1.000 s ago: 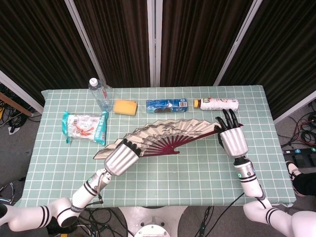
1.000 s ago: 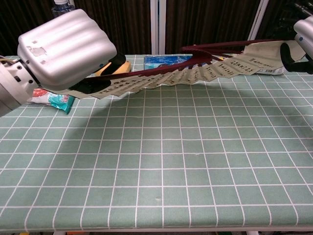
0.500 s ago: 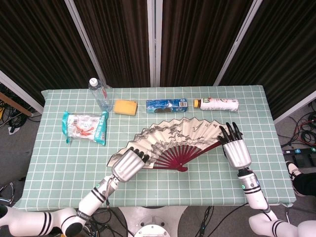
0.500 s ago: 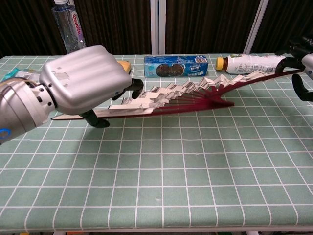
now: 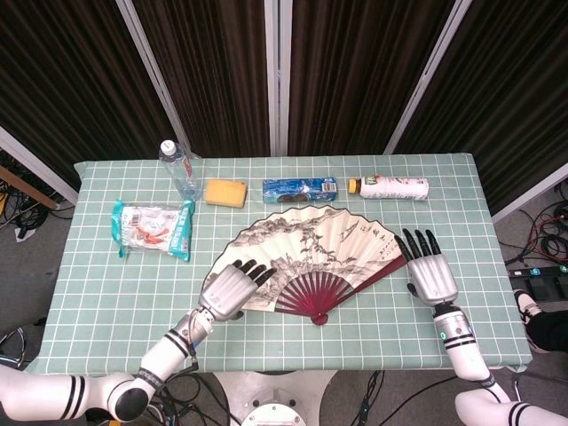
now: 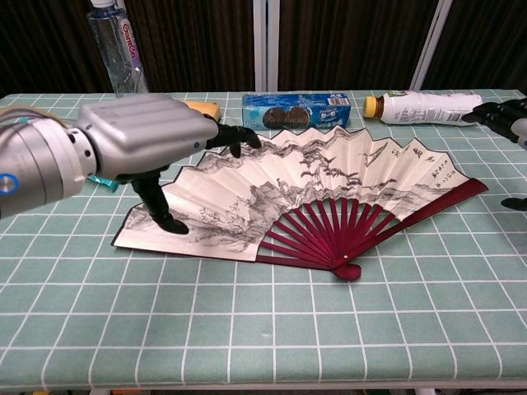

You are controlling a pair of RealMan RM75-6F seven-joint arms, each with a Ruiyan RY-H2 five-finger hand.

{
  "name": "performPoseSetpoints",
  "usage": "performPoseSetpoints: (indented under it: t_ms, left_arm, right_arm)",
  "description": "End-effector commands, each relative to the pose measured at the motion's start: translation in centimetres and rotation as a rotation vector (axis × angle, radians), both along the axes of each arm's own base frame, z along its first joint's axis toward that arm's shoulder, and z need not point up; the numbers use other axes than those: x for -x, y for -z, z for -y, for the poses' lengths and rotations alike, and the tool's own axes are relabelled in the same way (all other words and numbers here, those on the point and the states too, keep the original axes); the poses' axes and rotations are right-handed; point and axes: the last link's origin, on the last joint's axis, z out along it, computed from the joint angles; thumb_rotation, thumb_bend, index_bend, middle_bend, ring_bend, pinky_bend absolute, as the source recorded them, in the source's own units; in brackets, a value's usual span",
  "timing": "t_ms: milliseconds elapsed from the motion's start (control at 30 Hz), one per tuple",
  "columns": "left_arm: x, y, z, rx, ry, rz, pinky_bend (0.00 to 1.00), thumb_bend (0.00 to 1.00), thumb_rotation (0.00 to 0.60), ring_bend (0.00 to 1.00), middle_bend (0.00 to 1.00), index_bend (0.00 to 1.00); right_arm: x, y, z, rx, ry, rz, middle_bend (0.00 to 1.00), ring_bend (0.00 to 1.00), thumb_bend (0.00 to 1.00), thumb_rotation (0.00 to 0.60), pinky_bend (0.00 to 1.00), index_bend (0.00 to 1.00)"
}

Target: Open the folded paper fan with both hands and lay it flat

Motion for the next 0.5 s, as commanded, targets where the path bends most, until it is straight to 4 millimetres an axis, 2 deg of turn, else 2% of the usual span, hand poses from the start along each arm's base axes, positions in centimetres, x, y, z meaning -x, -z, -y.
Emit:
performPoseSetpoints:
  t_ms: [33,100,133,167,267,400,500]
  left_arm:
    - [0.5,-3.9,-1.5,0.061,-0.154,0.244,0.29,0.00,0.600,0.14,0.15,0.09]
    - [2.0,-6.0,-2.3,-0.015,-0.185,0.311,0.29,0.00,0.600,0.14,0.15,0.09]
    - [2.9,-6.9,-2.5,-0.061,-0.198,0.335,0.29,0.00,0.600,0.14,0.16,0.09]
    - [4.2,-8.2,-2.8,-0.135,-0.211,0.356,0.29,0.00,0.600,0.14,0.16,0.09]
    - [8.1,-11.1,-3.1,-0.324,-0.246,0.383,0.29,0.00,0.600,0.14,0.17,0.13]
    - [13.4,-14.0,-2.1,-0.465,-0.302,0.347,0.28,0.00,0.600,0.14,0.17,0.16]
    - [17.0,-15.7,-0.1,-0.550,-0.328,0.264,0.27,0.00,0.600,0.14,0.17,0.16]
  right_arm:
    - [-0.3,-2.0,0.1,-0.015,0.045,0.111,0.00,0.00,0.03,0.600,0.00,0.00]
    - [-0.6,-3.5,-0.1,-0.020,0.062,0.212,0.00,0.00,0.06,0.600,0.00,0.00]
    - [-0.7,-4.3,-0.3,-0.024,0.064,0.254,0.00,0.00,0.11,0.600,0.00,0.00]
    - [-0.6,-5.4,-0.5,-0.029,0.066,0.304,0.00,0.00,0.18,0.600,0.00,0.00]
    - [0.2,-8.1,-1.4,-0.011,0.049,0.343,0.02,0.00,0.28,0.600,0.00,0.00]
    - [1.5,-10.8,-3.1,0.033,0.033,0.333,0.03,0.00,0.30,0.600,0.00,0.00]
    - [2.4,-12.2,-4.8,0.069,0.027,0.334,0.04,0.00,0.30,0.600,0.00,0.00]
